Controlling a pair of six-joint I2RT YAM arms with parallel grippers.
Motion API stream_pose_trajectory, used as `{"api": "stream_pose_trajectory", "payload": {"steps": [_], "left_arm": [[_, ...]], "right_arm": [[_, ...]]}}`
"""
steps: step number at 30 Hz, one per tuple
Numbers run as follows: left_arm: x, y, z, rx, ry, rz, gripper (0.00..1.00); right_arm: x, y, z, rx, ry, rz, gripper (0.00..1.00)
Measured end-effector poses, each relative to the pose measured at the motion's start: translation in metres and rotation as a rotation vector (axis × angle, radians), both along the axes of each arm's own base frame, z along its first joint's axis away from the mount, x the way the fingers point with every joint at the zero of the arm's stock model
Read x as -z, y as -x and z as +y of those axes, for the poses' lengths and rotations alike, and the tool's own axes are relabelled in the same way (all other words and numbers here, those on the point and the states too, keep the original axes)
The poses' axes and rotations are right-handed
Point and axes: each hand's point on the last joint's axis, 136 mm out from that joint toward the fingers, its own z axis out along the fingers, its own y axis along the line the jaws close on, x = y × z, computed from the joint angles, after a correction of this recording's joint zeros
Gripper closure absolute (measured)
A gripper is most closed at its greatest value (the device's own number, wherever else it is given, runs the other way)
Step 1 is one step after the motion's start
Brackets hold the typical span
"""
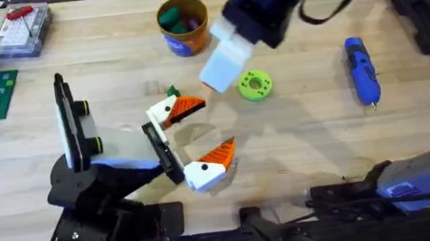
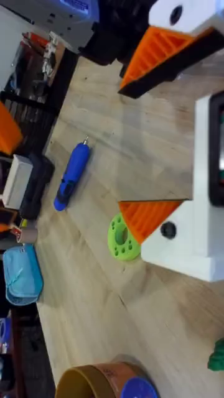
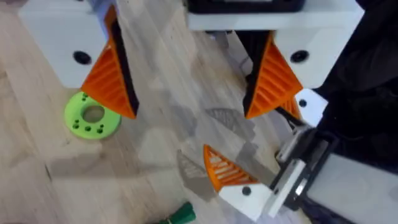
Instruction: Pick up the gripper from the table and insert it into the empty holder that is missing its gripper. Then pick up a screw, insert it into the mounting hole, and use the screwdriver to tighten it. Finally, clean up the table by picking up the vegetable and placing it into the bucket.
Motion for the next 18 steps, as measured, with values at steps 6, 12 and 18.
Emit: {"api": "stream_pose_trajectory", "payload": {"steps": [6,12,18], "left_arm": [[0.0,0.0,0.0,0.0,0.0,0.0,0.005],[0.0,0.0,0.0,0.0,0.0,0.0,0.005],[0.0,0.0,0.0,0.0,0.0,0.0,0.005]], "right_arm": [[0.0001,0.0112,-0.0098,-0.037,0.03,0.019,0.01],[0.0003,0.0112,-0.0099,-0.045,0.03,0.016,0.01],[0.0003,0.0112,-0.0099,-0.05,0.03,0.013,0.01]]}}
